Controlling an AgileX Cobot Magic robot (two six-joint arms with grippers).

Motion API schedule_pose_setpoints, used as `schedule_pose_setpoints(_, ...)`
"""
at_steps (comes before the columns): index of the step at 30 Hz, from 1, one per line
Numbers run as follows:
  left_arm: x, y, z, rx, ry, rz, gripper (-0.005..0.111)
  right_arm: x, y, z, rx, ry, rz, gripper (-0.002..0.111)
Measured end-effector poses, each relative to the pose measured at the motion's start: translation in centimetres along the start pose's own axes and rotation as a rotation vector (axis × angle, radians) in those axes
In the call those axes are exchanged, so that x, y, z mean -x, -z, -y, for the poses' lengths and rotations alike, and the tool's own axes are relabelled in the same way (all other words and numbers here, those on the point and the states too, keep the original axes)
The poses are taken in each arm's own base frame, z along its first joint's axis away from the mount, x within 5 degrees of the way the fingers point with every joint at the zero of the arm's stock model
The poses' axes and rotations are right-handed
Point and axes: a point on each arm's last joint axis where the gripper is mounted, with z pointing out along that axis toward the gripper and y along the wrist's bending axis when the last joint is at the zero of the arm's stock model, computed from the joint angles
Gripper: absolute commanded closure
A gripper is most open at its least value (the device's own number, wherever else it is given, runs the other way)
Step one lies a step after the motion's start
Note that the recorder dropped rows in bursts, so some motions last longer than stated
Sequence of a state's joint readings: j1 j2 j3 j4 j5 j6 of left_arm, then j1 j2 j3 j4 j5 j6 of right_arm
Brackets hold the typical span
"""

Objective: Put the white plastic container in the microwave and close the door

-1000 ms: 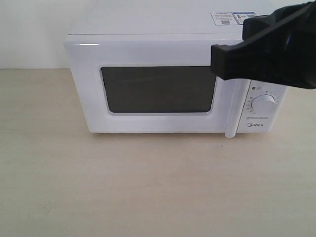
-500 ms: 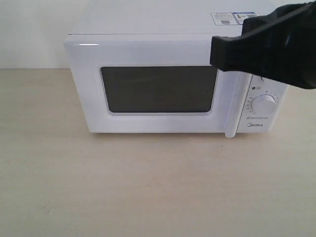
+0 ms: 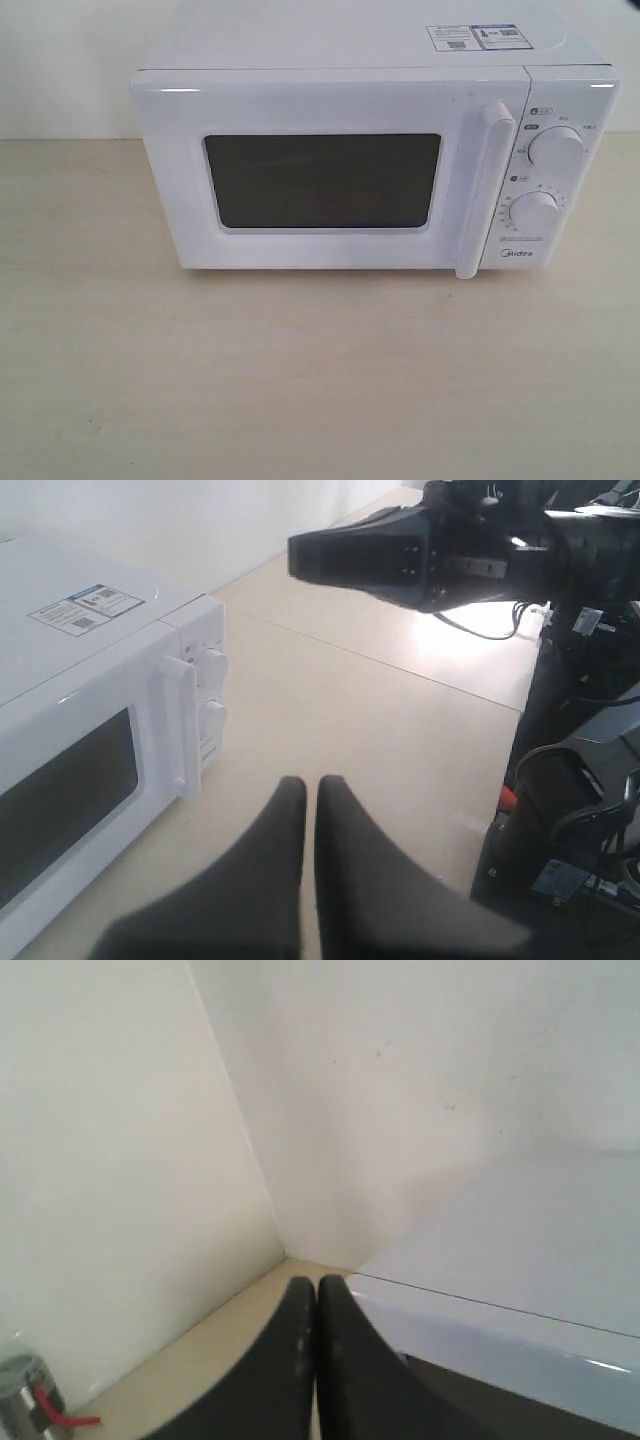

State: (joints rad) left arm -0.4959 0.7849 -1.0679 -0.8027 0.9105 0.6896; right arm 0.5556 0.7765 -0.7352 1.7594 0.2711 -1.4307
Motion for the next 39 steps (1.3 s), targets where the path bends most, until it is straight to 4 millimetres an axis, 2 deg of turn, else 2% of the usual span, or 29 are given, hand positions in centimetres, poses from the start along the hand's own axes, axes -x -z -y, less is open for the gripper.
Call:
schedule_pose_setpoints(3, 0.0, 0.0, 0.0, 0.0, 0.0, 0.0, 0.102, 0.0, 2.5, 1.3, -0.095, -0.036, 0.072, 0.109)
schedule_pose_setpoints(7, 0.0, 0.0, 0.0, 0.0, 0.0, 0.0, 0.102, -1.2, 6.0, 2.0, -0.213, -0.016, 0.162, 0.109)
schedule_pose_setpoints(12, 0.0, 0.0, 0.0, 0.0, 0.0, 0.0, 0.102, -4.0, 9.4, 2.0, -0.334, 0.04, 0.251, 0.109)
schedule_pose_setpoints(18, 0.0, 0.0, 0.0, 0.0, 0.0, 0.0, 0.102, -7.9, 12.2, 1.9, -0.443, 0.105, 0.35, 0.109)
schedule_pose_setpoints(20, 0.0, 0.0, 0.0, 0.0, 0.0, 0.0, 0.102, -8.6, 12.8, 1.7, -0.452, 0.125, 0.38, 0.109)
schedule_pose_setpoints(32, 0.0, 0.0, 0.0, 0.0, 0.0, 0.0, 0.102, -8.6, 13.4, 1.9, -0.505, 0.135, 0.411, 0.109)
schedule_pose_setpoints(36, 0.0, 0.0, 0.0, 0.0, 0.0, 0.0, 0.102, -9.2, 13.3, 2.1, -0.556, 0.281, 0.303, 0.109)
schedule_pose_setpoints(39, 0.0, 0.0, 0.0, 0.0, 0.0, 0.0, 0.102, -9.7, 13.3, 2.5, -0.591, 0.289, 0.233, 0.109)
